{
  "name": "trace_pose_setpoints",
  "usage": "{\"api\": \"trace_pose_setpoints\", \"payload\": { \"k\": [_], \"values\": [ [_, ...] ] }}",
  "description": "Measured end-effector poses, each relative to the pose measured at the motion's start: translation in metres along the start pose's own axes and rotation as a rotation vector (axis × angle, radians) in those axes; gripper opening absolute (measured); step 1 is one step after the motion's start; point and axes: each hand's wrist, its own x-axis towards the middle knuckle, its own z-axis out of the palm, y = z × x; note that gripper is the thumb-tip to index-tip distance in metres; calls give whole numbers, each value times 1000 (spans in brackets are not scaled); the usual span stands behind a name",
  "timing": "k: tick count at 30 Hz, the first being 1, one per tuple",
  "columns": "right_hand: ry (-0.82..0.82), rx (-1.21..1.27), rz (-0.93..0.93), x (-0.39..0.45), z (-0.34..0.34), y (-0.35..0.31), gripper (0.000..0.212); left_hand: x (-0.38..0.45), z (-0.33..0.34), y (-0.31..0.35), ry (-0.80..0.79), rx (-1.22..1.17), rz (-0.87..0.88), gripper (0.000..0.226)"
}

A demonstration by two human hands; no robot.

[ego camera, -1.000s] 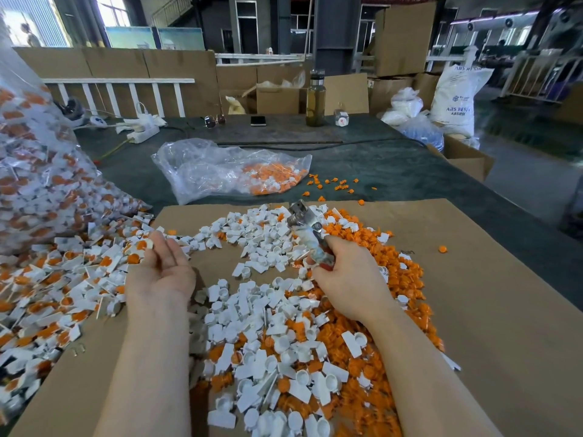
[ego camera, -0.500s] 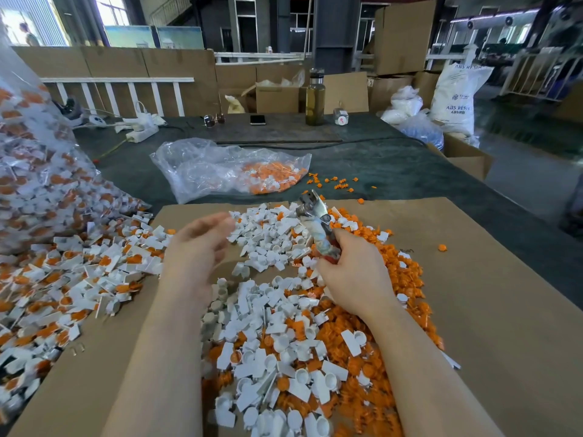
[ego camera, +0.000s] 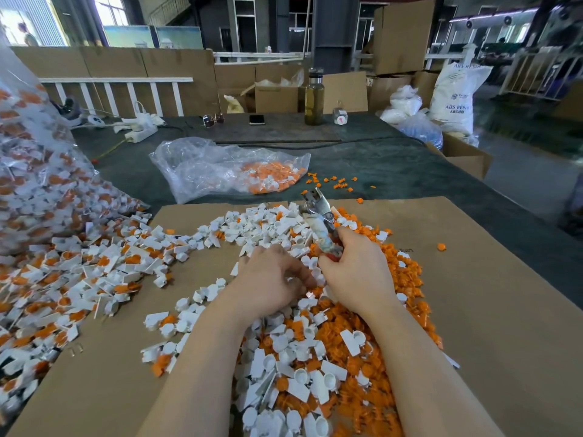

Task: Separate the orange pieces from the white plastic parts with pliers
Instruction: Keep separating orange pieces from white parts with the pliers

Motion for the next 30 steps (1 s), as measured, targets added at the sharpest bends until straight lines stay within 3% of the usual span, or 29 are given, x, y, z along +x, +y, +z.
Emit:
{"api": "trace_pose_setpoints", "payload": {
  "k": [5, 10, 15, 18, 24, 30],
  "values": [
    [-18, 1, 6, 1, 0, 2, 10, 3, 3, -3, -14, 31, 6, 4],
    [-12, -2, 1, 1, 0, 1, 15, 3, 5, 0, 3, 33, 35, 10],
    [-20, -6, 10, 0, -1, 2, 16, 3, 3, 6, -19, 1, 84, 31],
    [-14, 6, 18, 0, 0, 3, 15, 2, 3, 5, 34, -138, 43, 26],
    [-20, 188, 39, 0, -2, 1, 12, -1, -8, 0, 264, -741, -161, 15],
    [-33, 324, 19, -1, -5, -3, 11, -3, -12, 0, 274, -809, -158, 15]
  ]
}}
